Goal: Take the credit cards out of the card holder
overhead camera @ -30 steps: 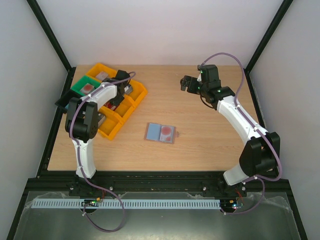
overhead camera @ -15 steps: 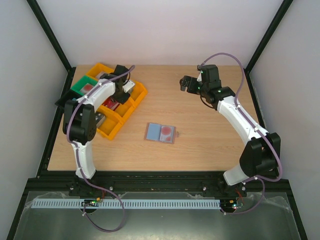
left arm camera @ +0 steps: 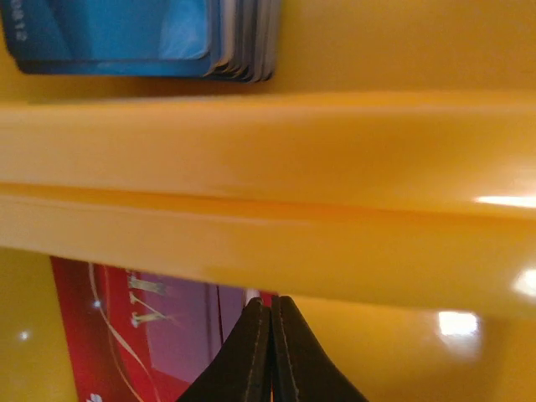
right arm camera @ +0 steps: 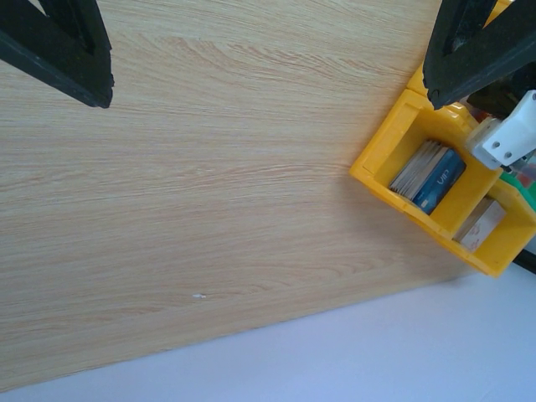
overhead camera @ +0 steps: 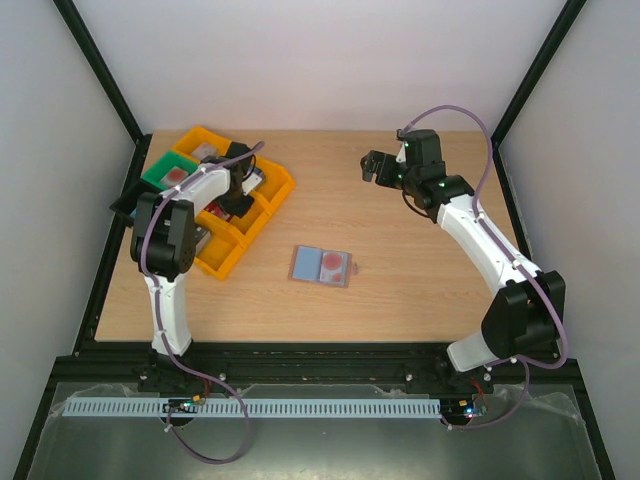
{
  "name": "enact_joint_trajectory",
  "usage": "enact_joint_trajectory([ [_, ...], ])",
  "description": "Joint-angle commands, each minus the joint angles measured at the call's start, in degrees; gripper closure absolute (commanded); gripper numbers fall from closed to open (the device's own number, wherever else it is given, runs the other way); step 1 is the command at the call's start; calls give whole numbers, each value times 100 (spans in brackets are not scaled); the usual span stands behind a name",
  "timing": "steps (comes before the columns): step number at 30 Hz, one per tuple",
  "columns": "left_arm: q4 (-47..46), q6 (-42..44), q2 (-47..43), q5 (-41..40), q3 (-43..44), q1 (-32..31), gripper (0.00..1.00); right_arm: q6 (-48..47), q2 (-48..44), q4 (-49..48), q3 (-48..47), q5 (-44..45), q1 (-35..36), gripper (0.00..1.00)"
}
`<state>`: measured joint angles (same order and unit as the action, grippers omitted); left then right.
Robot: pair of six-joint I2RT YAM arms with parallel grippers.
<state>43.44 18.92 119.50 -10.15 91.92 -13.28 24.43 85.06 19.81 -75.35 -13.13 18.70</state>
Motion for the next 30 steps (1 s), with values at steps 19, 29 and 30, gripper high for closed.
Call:
enact_joint_trajectory([
  [19,-891,-168,-122,-876,-165,150,96,-94,-164,-106,19,41,-32,1],
  [29,-791,-116,-1152,552,-336,133,91,-89,-179,-14,189,-610,-31,1],
  [30,-792,-118,-1342,675,-421,126,89,-64,-168,-1,232,-746,-33,1],
])
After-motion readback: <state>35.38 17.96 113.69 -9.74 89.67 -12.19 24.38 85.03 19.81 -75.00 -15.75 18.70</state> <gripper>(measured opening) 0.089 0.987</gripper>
